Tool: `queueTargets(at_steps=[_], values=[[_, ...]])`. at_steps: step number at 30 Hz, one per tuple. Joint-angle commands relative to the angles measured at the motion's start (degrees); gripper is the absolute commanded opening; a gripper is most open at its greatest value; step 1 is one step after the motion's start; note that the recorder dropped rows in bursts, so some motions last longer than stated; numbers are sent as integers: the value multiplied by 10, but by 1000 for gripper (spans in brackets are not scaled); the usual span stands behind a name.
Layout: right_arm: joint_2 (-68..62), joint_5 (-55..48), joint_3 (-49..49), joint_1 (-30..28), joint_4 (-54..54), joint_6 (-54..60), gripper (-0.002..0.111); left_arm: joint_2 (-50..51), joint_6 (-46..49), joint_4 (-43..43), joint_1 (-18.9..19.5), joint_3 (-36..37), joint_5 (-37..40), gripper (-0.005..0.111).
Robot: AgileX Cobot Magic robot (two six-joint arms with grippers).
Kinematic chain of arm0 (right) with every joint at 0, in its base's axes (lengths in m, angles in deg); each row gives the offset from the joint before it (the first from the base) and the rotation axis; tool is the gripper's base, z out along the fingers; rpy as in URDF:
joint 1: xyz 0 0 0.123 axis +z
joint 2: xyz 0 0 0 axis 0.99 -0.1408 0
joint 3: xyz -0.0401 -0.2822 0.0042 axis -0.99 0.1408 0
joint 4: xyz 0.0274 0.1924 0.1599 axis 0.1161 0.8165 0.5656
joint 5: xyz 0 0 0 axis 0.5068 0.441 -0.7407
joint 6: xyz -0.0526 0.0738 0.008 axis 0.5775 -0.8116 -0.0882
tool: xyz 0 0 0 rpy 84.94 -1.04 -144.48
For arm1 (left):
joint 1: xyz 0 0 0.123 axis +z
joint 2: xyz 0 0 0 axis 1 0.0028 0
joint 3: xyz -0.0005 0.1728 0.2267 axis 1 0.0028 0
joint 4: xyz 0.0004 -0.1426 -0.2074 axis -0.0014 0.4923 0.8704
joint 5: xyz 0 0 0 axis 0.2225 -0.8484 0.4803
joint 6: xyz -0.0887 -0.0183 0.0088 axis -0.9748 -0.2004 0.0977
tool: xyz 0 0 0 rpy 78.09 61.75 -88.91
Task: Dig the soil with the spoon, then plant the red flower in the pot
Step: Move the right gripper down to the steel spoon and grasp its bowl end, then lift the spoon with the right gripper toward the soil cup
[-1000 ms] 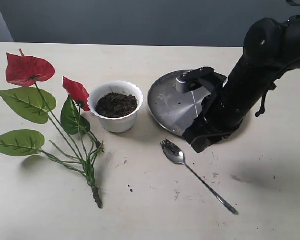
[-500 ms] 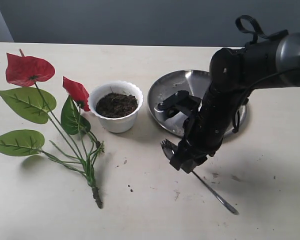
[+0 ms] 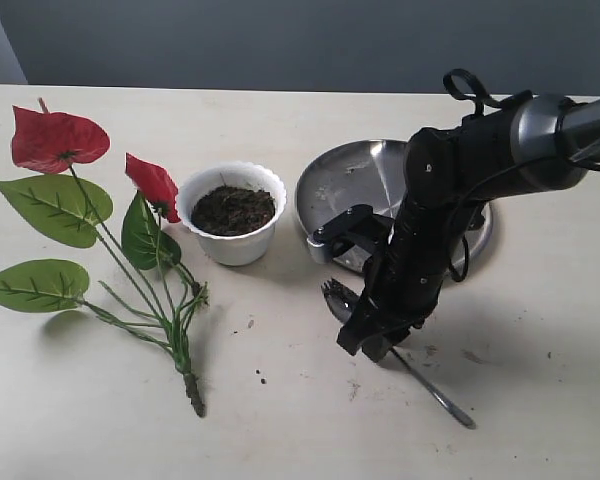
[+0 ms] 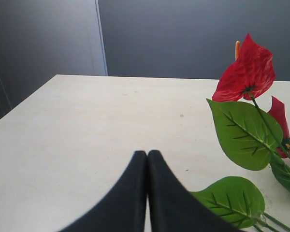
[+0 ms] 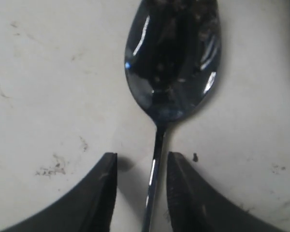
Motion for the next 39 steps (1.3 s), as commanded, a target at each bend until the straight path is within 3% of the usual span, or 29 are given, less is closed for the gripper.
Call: queueTargets(at_steps=[1, 4, 10, 24, 35, 39], values=[[-16, 6, -1, 1, -18, -11, 35, -1, -1, 0, 1, 2, 1, 0], [-21, 2, -1, 1, -20, -13, 29, -1, -1, 0, 1, 2, 1, 0], [-21, -16, -1, 1, -19, -13, -1, -1, -1, 0, 1, 2, 1, 0], [64, -56, -1, 4, 7, -4, -1, -1, -1, 0, 1, 2, 1, 0], [137, -44, -124, 4, -202, -29, -1, -1, -1, 0, 1, 2, 1, 0], [125, -42, -181, 25, -341, -24, -1, -1, -1, 0, 1, 2, 1, 0]])
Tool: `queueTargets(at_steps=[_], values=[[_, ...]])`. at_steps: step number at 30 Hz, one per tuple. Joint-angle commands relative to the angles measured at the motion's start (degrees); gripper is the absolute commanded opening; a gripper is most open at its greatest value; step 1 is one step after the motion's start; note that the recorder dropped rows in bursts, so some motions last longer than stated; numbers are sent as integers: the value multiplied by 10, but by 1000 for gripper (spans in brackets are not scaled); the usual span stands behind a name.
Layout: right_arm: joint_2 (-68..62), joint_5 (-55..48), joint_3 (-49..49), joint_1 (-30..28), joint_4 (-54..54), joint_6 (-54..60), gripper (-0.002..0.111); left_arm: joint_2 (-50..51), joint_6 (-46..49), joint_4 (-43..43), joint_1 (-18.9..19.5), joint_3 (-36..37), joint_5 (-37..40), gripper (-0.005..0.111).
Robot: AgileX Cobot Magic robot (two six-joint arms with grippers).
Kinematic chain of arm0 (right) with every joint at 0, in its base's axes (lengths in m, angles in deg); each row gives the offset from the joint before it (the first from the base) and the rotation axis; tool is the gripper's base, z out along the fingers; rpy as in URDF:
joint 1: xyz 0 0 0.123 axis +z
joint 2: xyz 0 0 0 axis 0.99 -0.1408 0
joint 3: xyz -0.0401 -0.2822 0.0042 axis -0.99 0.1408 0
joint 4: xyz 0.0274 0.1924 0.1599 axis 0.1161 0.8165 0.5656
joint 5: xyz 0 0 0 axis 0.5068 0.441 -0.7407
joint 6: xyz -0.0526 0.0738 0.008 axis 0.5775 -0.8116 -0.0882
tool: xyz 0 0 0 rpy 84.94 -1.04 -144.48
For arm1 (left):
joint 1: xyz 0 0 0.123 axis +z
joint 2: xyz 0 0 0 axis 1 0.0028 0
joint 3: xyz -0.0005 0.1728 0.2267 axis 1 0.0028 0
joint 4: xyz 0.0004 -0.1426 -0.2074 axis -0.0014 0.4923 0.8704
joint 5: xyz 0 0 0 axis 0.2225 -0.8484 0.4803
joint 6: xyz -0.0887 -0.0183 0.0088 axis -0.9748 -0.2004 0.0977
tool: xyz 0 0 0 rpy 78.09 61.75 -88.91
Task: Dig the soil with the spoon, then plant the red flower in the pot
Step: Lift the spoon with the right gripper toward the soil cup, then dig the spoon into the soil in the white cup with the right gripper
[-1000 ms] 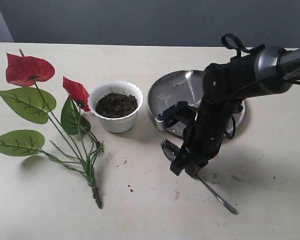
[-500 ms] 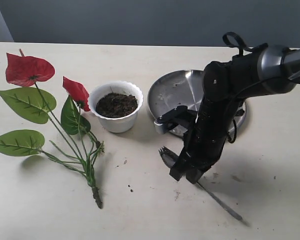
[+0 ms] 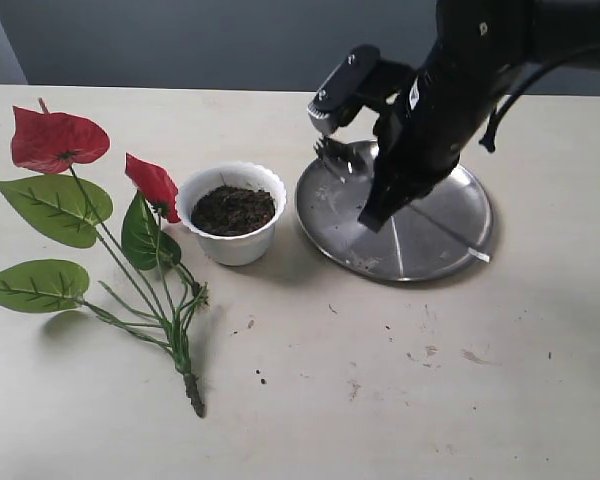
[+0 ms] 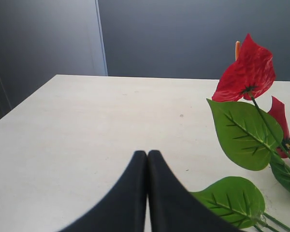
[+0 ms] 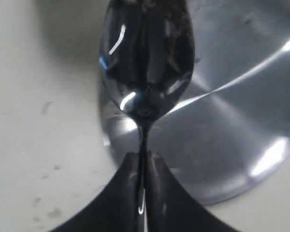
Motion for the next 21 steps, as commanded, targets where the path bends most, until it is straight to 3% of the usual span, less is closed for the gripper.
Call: queueTargets(at_steps=[1, 6, 13, 21], values=[[-11, 6, -53, 29, -173, 10, -1, -1, -1, 0, 1, 2, 1, 0], [-40, 29, -57, 92, -357, 36, -1, -1, -1, 0, 1, 2, 1, 0], [-89, 101, -57, 147, -505, 31, -1, -1, -1, 0, 1, 2, 1, 0], [-161, 70, -57, 182, -700, 28, -1, -1, -1, 0, 1, 2, 1, 0]])
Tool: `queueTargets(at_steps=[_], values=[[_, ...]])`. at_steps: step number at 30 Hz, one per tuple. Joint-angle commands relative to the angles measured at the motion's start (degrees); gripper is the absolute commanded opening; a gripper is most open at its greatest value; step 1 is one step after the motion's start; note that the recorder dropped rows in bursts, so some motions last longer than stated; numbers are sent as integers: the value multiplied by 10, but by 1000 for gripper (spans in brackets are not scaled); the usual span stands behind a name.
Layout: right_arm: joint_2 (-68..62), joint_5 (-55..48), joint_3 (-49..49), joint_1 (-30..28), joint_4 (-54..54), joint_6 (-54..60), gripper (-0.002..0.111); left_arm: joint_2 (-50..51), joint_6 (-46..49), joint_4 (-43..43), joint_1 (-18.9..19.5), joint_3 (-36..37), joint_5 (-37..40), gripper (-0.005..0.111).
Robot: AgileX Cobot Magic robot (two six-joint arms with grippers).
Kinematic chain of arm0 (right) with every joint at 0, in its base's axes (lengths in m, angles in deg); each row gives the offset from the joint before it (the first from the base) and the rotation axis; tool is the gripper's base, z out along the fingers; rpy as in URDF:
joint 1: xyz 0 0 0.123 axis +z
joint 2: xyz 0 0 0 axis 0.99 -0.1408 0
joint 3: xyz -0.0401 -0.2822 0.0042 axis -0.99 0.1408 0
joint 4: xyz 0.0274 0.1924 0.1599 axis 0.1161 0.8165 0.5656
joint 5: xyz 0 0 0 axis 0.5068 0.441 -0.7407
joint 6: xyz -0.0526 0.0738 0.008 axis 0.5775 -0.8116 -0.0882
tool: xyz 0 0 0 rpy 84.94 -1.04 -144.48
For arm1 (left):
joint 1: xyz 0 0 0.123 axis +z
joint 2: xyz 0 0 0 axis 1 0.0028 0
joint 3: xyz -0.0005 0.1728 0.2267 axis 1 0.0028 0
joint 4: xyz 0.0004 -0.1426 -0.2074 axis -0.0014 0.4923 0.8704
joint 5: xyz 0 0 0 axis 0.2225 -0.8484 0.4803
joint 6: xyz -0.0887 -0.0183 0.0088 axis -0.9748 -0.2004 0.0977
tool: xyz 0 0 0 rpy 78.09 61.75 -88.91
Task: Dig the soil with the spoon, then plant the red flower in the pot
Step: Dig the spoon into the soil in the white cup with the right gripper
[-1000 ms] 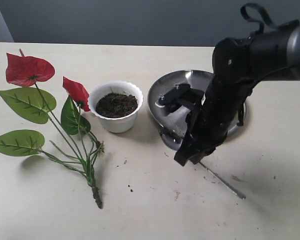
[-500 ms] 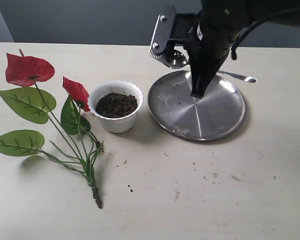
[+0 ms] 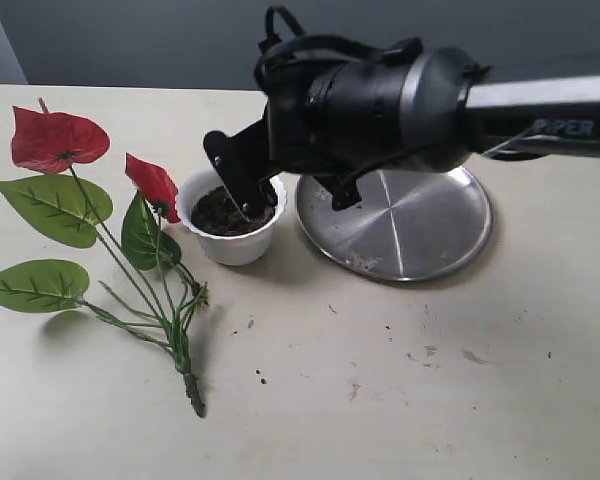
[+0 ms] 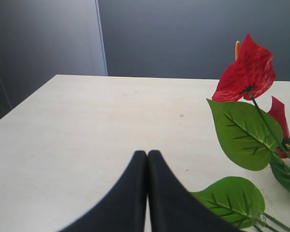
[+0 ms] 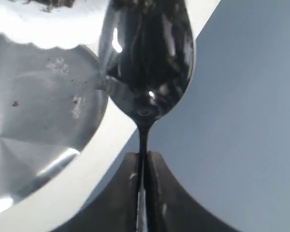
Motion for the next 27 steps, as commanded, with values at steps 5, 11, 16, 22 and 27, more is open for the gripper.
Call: queueTargets(at_steps=[5, 11, 16, 22, 27], values=[[-63, -38, -4, 32, -193, -49, -1, -1, -1, 0, 1, 2, 1, 0], [-115, -106, -4, 42, -287, -52, -1, -1, -1, 0, 1, 2, 1, 0], [-132, -104, -4, 51, -287, -64, -1, -1, -1, 0, 1, 2, 1, 0], [-132, -60, -4, 76, -279, -64, -1, -1, -1, 0, 1, 2, 1, 0], [-132, -70, -4, 80, -282, -63, -1, -1, -1, 0, 1, 2, 1, 0]])
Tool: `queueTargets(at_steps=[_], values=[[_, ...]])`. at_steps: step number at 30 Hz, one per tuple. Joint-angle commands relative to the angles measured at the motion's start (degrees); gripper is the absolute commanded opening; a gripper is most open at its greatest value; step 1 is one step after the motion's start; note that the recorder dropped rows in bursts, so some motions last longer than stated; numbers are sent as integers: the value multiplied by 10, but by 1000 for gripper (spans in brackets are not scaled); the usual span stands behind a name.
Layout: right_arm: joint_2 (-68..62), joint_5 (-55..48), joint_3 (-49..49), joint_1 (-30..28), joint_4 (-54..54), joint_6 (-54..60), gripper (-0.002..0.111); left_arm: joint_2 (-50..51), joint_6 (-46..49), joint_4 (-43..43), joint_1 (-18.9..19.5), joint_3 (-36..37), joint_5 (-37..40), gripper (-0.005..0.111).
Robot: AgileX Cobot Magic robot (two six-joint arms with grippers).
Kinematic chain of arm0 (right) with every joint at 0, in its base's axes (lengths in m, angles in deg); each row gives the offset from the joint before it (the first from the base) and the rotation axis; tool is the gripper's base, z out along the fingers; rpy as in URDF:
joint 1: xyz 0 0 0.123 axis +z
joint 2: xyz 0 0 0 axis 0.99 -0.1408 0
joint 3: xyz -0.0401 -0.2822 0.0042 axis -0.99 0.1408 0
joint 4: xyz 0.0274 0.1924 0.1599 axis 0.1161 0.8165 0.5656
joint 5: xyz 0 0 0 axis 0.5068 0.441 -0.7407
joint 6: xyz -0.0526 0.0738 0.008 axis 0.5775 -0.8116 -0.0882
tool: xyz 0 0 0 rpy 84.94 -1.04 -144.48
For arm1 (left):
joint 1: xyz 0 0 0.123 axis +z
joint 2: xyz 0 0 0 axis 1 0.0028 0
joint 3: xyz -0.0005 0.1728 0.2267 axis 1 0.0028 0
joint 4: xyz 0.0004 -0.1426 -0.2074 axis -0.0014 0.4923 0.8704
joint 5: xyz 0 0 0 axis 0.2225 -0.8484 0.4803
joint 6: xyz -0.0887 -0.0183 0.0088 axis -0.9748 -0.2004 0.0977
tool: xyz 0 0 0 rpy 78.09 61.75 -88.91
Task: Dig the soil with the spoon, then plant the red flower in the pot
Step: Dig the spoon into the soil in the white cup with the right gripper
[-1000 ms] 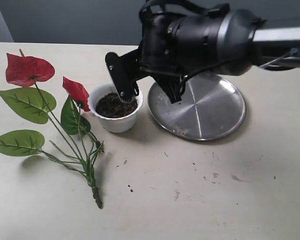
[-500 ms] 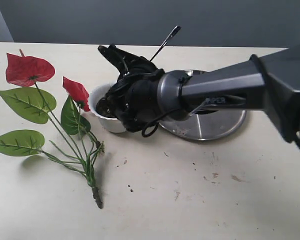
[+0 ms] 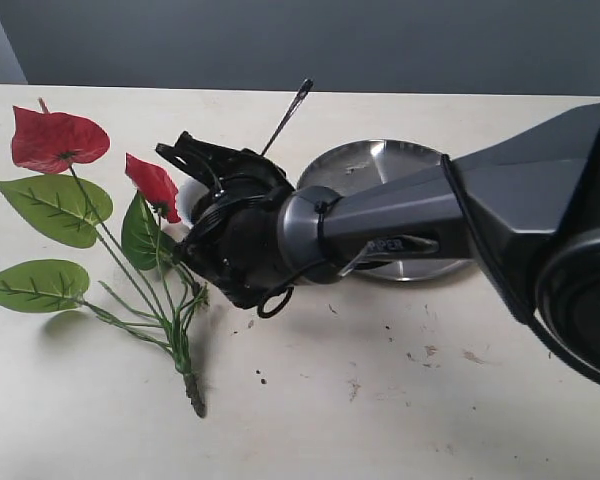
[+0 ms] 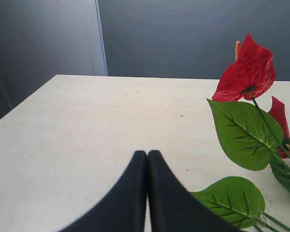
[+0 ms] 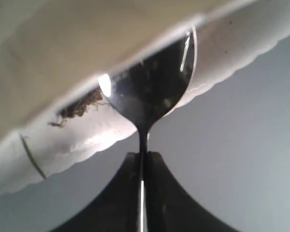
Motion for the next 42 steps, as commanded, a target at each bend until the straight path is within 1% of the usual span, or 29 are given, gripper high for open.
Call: queueTargets(at_steps=[1, 4, 10, 17, 26, 29, 32, 33, 35, 39, 40, 42], values=[[2, -22, -3, 2, -13, -1, -1, -1, -1, 0, 1, 2, 1, 0], [2, -50, -3, -3, -52, -1, -1, -1, -1, 0, 1, 2, 1, 0], [2, -86, -3, -17, -39, -2, -1, -1, -1, 0, 1, 2, 1, 0], [2, -43, -3, -4, -1, 1, -1, -1, -1, 0, 1, 2, 1, 0], [2, -37, -3, 15, 33, 2, -1, -1, -1, 0, 1, 2, 1, 0], [15, -35, -3, 5, 82, -39, -1, -1, -1, 0, 1, 2, 1, 0], [40, -14, -3, -9, 146, -43, -1, -1, -1, 0, 1, 2, 1, 0], [46, -5, -3, -11, 152, -56, -1, -1, -1, 0, 1, 2, 1, 0], [64, 11, -3, -17, 153, -116, -1, -1, -1, 0, 1, 2, 1, 0], [108, 25, -3, -30, 164, -255, -1, -1, -1, 0, 1, 2, 1, 0], [123, 30, -3, -42, 192, -318, -1, -1, -1, 0, 1, 2, 1, 0], [143, 53, -3, -69, 249, -381, -1, -1, -1, 0, 1, 2, 1, 0]])
